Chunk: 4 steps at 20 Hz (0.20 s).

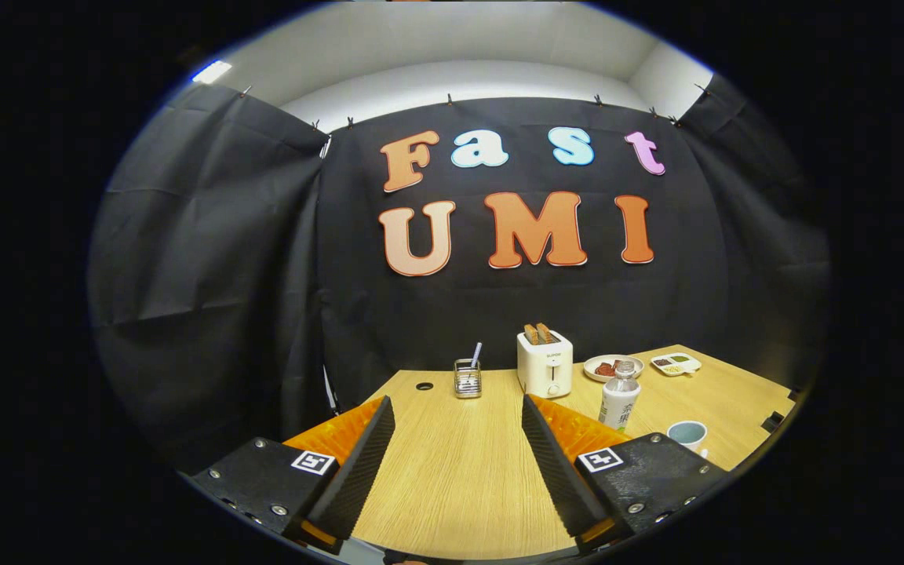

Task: Take the bottle from table, then pour the juice into the cup, finally place the bottle on the coaster

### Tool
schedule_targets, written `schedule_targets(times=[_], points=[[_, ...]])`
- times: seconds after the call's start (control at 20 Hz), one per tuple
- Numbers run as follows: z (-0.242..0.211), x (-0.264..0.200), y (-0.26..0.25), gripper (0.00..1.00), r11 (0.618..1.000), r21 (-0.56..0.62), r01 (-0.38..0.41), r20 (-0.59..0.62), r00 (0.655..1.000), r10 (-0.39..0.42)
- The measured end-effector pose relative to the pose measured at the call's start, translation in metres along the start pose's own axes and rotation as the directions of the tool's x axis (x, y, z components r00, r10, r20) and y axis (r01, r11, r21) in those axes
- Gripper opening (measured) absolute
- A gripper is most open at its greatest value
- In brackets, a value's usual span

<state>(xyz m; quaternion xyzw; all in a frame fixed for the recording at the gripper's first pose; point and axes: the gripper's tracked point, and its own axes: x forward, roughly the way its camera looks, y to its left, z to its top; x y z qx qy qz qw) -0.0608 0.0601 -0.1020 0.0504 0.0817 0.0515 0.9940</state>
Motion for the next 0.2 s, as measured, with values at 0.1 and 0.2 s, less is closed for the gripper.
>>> schedule_targets(times=[0.1, 0.2], points=[[-0.0013, 0.0012, -0.0029, 0.96, 1.0, 0.001, 0.005, -0.002, 1.0, -0.005], [-0.0006, 0.0016, -0.0059, 0.97, 1.0, 0.001, 0.01, -0.003, 1.0, -0.01]])
